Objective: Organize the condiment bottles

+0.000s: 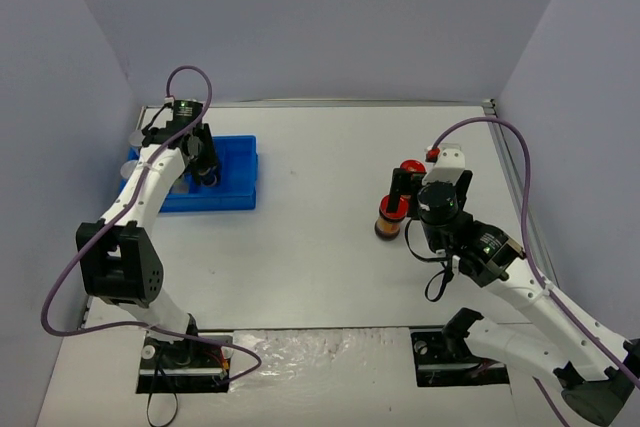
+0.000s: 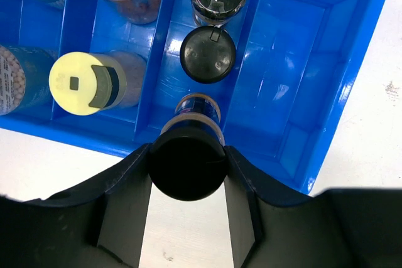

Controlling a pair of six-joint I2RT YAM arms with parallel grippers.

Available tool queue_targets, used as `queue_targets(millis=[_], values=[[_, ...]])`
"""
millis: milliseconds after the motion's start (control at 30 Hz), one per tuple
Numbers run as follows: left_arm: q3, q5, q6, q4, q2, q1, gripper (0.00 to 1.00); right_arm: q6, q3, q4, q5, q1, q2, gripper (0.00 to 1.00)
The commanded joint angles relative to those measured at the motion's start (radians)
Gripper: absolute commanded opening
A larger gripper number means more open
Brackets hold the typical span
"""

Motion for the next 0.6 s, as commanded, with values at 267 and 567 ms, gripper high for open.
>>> queue_targets(millis=[267, 567], values=[[0.008, 0.010, 0.010, 0.077, 0.043, 0.015, 0.16, 0.002, -0.013, 0.065, 0.017, -0.009, -0.020, 1.00], [-0.039, 0.006, 0.004, 0.114, 0.070, 0.015, 0.23, 0.023, -0.035, 0.065, 0.004, -0.009, -0.026, 1.00]])
